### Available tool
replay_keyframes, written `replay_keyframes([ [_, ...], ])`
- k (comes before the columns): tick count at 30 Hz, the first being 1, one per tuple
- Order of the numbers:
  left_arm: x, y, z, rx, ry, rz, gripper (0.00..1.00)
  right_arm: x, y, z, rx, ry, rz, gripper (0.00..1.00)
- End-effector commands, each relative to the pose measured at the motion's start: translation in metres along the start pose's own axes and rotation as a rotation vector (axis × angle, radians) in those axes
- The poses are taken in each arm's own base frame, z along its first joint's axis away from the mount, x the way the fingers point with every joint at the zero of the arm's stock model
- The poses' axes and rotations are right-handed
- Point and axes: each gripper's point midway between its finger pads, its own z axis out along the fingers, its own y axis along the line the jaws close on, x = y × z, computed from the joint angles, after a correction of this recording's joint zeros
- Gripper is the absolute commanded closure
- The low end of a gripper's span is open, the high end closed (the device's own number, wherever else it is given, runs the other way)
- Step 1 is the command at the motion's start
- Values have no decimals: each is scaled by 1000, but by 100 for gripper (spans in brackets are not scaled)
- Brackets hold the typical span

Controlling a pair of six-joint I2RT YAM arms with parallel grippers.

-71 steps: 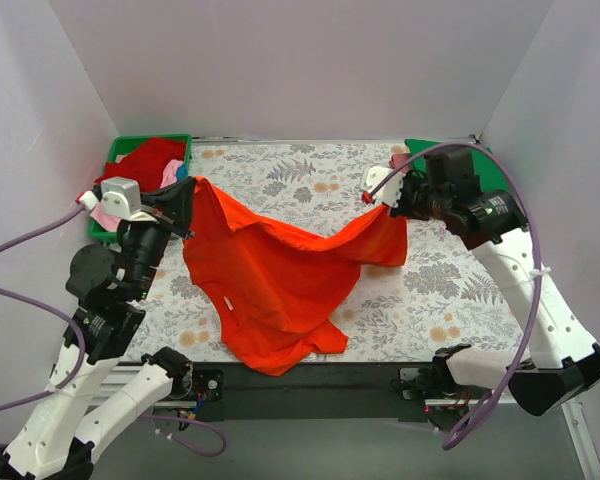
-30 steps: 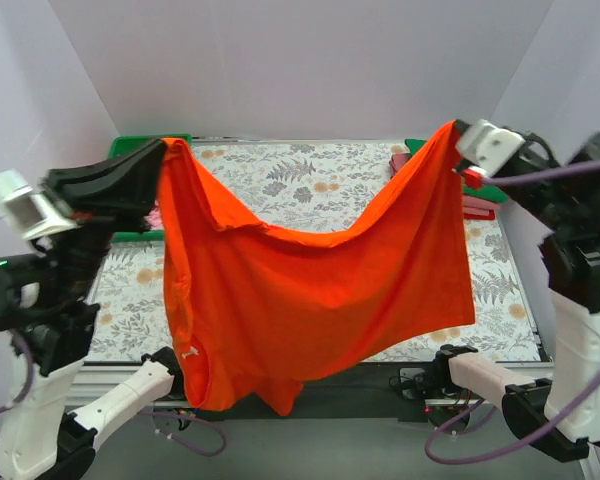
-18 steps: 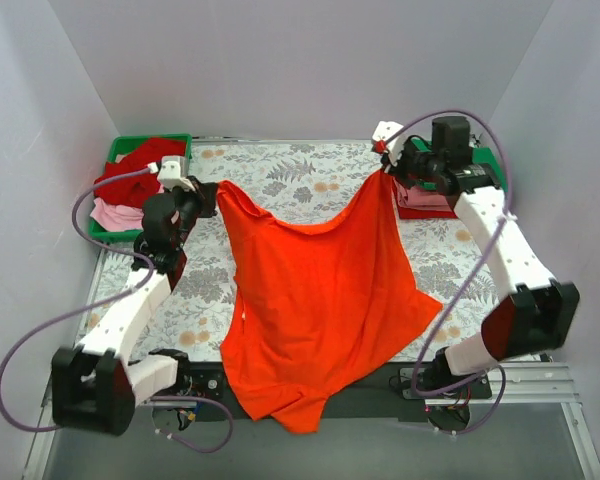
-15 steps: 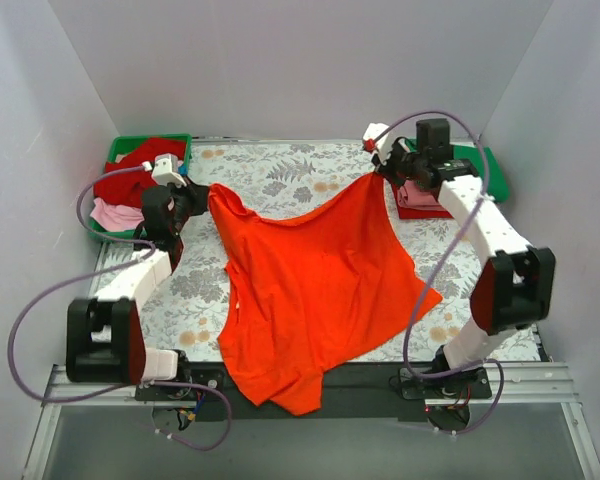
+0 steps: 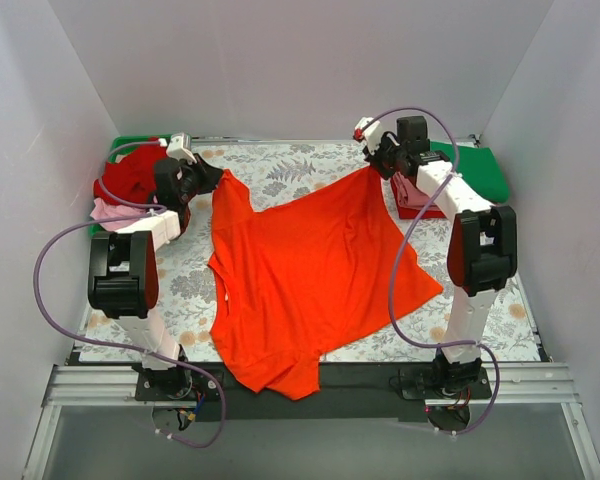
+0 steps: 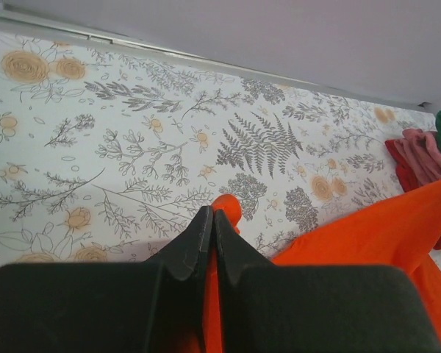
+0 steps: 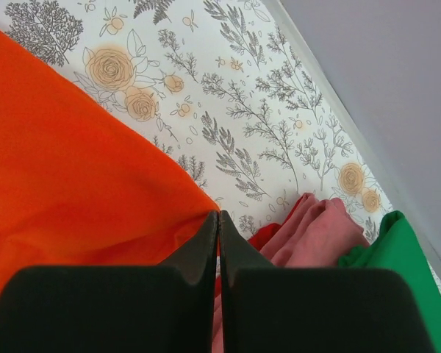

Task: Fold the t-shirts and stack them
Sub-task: Flatten the tshirt out

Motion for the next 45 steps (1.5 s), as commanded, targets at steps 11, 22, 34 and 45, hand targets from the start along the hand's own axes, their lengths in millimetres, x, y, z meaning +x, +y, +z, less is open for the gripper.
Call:
replay_keyframes([
  [11,-156,-140,-163,234,-407,225,100,-160,12,-204,64,-365,-231,99],
  [22,-260,-290,-398,550,-868,278,100,-266,52,-489,462,-730,-438,99],
  [34,-297,-325,-447,597,-994,348,100,-276,39,-514,554,-765,-446,99],
  [45,-180,-160,-200,198,-601,243,100,-173,-1,-246,153,-444,-245,99],
])
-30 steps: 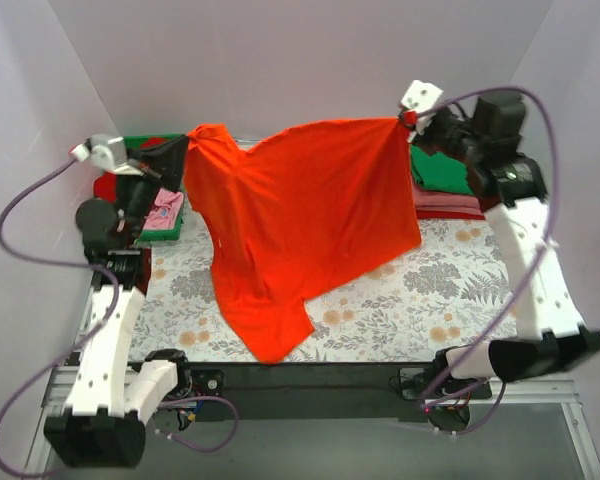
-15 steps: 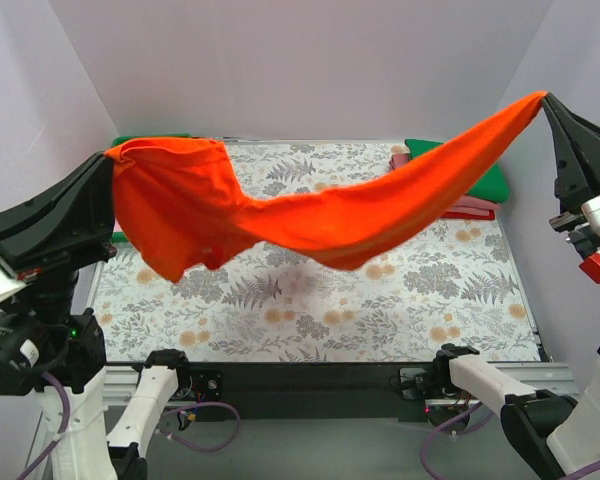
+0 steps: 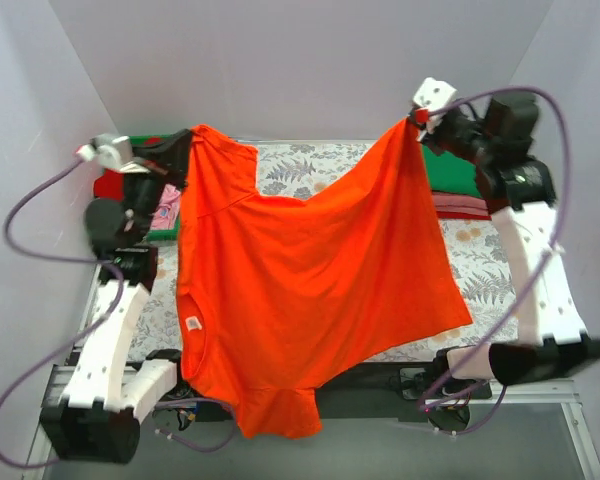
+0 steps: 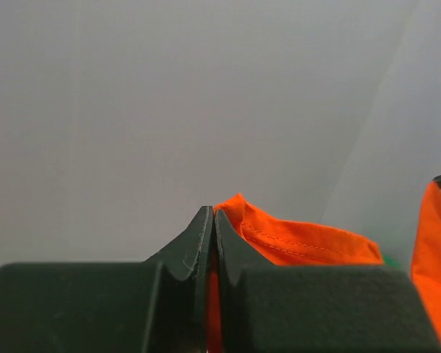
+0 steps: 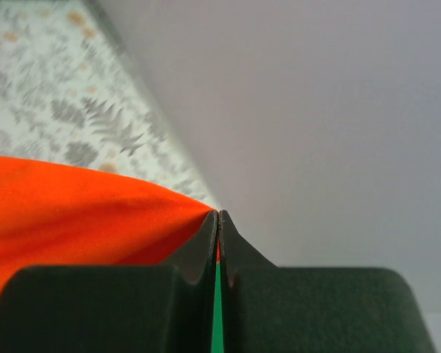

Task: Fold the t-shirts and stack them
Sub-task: Flatten the tshirt out

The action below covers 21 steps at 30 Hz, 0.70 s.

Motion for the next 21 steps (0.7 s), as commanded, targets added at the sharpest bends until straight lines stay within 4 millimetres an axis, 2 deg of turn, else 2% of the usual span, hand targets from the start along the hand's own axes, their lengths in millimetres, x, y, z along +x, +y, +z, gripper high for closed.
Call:
replay_keyframes([
  [1,121,72,-3,-165,187,-8,100,66,24,52,-102,57,71,99],
  [2,144,83,-5,-178,225,-33,100,87,34,66,-134,86,96,99],
  [3,165,93,-5,-183,257,-55,100,120,44,91,-170,124,133,99],
  [4,182,111,-5,-204,268,-68,100,136,50,103,-190,135,150,99],
  [5,226,126,-6,-218,350,-141,100,152,55,114,-201,148,169,99],
  [6,245,148,-10,-246,378,-169,100,183,70,134,-236,187,204,99],
  [7,257,164,-10,-264,390,-188,100,197,72,146,-233,199,205,99],
  [8,291,182,-10,-283,447,-233,100,210,77,156,-240,217,215,99],
  [9,303,187,-7,-273,469,-254,100,235,86,171,-257,250,241,99],
  [10,325,197,-6,-281,510,-283,100,252,90,188,-256,272,251,99],
  [11,326,197,-6,-281,510,-283,100,267,98,191,-266,299,265,99],
  [12,334,202,0,-274,520,-289,100,269,90,198,-244,301,261,99],
  [14,342,208,2,-282,530,-296,100,294,95,210,-228,349,275,99],
  [16,353,216,6,-294,554,-300,100,300,83,218,-182,364,269,99],
  [18,363,220,6,-294,579,-310,100,314,84,226,-170,388,277,99],
  [21,373,221,7,-283,606,-327,100,318,75,229,-124,405,276,99],
])
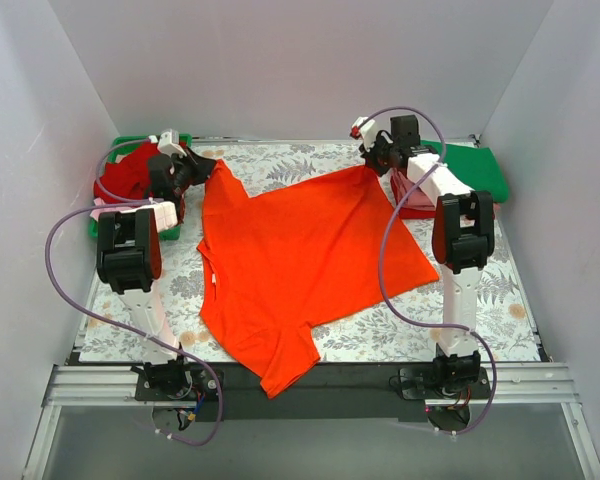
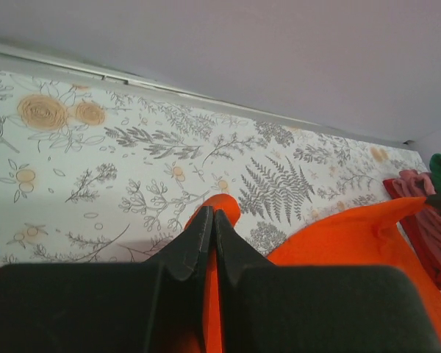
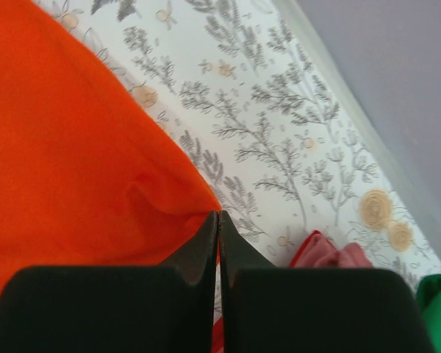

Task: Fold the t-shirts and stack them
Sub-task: Flatten the tshirt out

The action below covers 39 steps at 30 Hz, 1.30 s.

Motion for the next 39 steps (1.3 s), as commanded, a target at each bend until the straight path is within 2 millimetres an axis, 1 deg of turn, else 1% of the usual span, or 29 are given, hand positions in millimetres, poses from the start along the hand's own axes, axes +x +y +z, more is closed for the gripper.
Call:
replay_keyframes([
  [1,-12,-14,5,60,-2,20,100,-44,-40,-16,151,-87,-32,99],
  [2,-11,-16,5,69,2,21,100,-39,-38,-16,149,-81,-25,99],
  [5,-12,-21,3,85,4,26,100,-41,-34,-23,147,-95,-29,99],
  [7,-17,-25,-2,92,-3,32,100,-50,-30,-30,128,-120,-37,99],
  [10,-34,-46,-21,121,-37,62,100,-66,-14,-52,84,-167,-49,99],
  [11,-53,-65,-39,143,-78,91,100,-88,-13,-77,96,-213,-74,99],
  [12,-62,-75,-48,152,-100,108,100,-89,-3,-87,79,-219,-85,99],
  [13,-77,-89,-61,168,-137,129,100,-101,2,-102,70,-250,-105,99],
  [14,-88,-101,-74,178,-169,143,100,-120,8,-133,78,-275,-130,99],
  [15,-113,-130,-104,211,-240,176,100,-132,12,-149,75,-292,-148,99],
  [16,-123,-143,-120,228,-277,186,100,-143,19,-166,57,-313,-170,99],
  [17,-133,-155,-136,242,-315,196,100,-158,28,-197,58,-330,-184,99],
  [18,-137,-167,-154,253,-343,181,100,-169,33,-216,63,-351,-202,99],
  [19,-160,-196,-188,295,-432,213,100,-184,40,-238,72,-379,-240,99],
  [20,-170,-212,-208,319,-475,225,100,-201,51,-277,101,-420,-278,99],
  [21,-176,-223,-225,333,-510,233,100,-210,59,-297,118,-441,-309,99],
  [22,-188,-250,-261,381,-573,250,100,-223,69,-318,149,-466,-349,99],
  [23,-192,-262,-278,407,-602,264,100,-240,82,-357,195,-518,-404,99],
  [24,-197,-274,-294,431,-629,273,100,-244,92,-376,192,-528,-404,99],
  [25,-210,-300,-329,478,-688,292,100,-252,98,-396,206,-555,-409,99],
  [26,-214,-311,-345,501,-712,306,100,-268,104,-436,251,-617,-424,99],
  [28,-227,-332,-376,532,-769,318,100,-277,110,-469,305,-662,-444,99],
  [29,-242,-355,-406,564,-836,359,100,-286,116,-502,354,-713,-469,99],
  [31,-255,-373,-429,576,-872,386,100,-293,118,-529,410,-748,-484,99],
  [32,-269,-392,-454,598,-928,427,100,-298,121,-548,442,-777,-499,99],
  [34,-278,-402,-464,605,-941,447,100,-301,119,-561,484,-788,-510,99],
  [36,-287,-412,-472,620,-962,470,100,-304,116,-565,502,-793,-514,99],
  [38,-289,-410,-466,610,-959,473,100,-305,108,-555,507,-777,-512,99],
  [39,-289,-401,-449,591,-935,463,100,-302,104,-545,499,-757,-504,99],
])
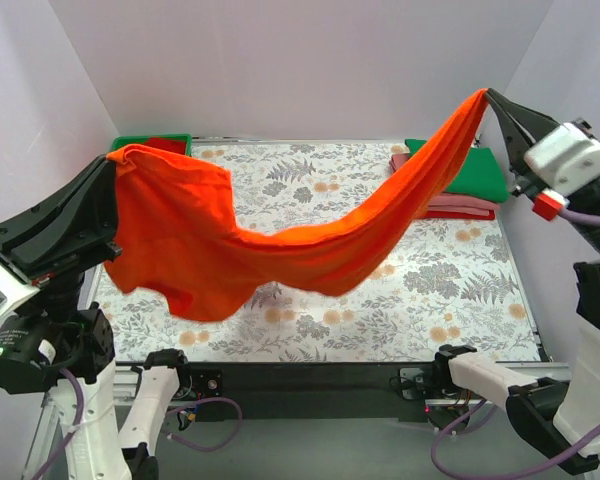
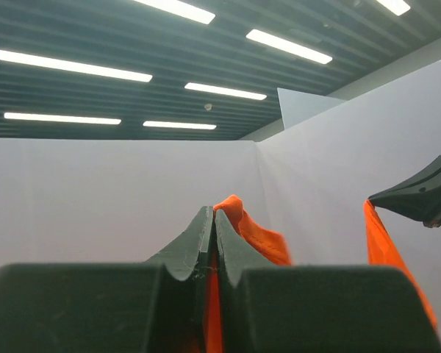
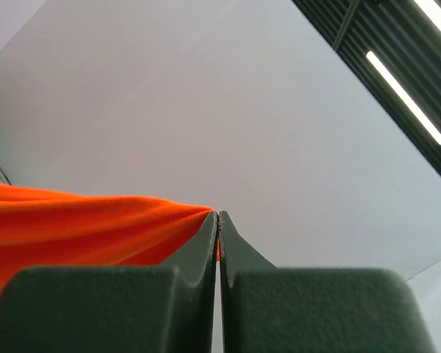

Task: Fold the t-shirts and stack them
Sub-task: Flatten the tshirt out

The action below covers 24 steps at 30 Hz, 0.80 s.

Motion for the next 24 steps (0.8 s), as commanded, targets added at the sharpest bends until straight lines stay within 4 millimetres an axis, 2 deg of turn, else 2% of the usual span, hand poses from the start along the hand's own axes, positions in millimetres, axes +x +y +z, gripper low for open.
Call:
replay_keyframes([
  [1,61,44,0,-97,125,-52,100,67,17,31,-43,149,52,99],
  [2,75,52,-3,-113,144,-61,100,79,22,39,-57,164,63,99],
  [3,105,65,-15,-142,191,-85,100,91,28,45,-74,180,75,99],
  [5,153,90,-33,-208,263,-116,100,134,57,63,-147,241,137,99],
  [6,170,98,-41,-224,276,-119,100,150,69,71,-177,261,162,99],
  [7,223,119,-71,-294,368,-152,100,183,97,83,-250,302,215,99],
  [9,267,137,-95,-337,419,-162,100,220,124,96,-297,338,257,99],
  [10,320,152,-132,-401,521,-201,100,251,153,98,-347,383,297,99],
  [11,347,161,-151,-439,562,-223,100,283,177,104,-387,420,326,99],
  [13,386,175,-176,-459,609,-248,100,324,205,114,-416,455,341,99],
  [14,437,184,-213,-511,705,-335,100,365,239,117,-470,516,390,99],
  [15,449,193,-220,-511,703,-337,100,386,254,119,-486,540,405,99],
  [16,472,200,-238,-542,741,-369,100,402,261,128,-472,534,399,99],
  [17,486,210,-240,-553,744,-390,100,437,292,128,-501,579,434,99],
  [18,521,214,-273,-586,810,-445,100,454,301,132,-499,595,440,99],
  [19,534,220,-280,-597,827,-466,100,488,327,129,-515,652,460,99],
  [20,542,229,-277,-593,825,-473,100,496,322,141,-494,647,450,99],
  [21,565,229,-300,-620,883,-511,100,509,330,142,-497,666,455,99],
  [22,571,232,-303,-626,892,-519,100,530,347,138,-505,711,465,99],
  [24,584,235,-309,-618,922,-537,100,543,345,145,-481,727,450,99],
])
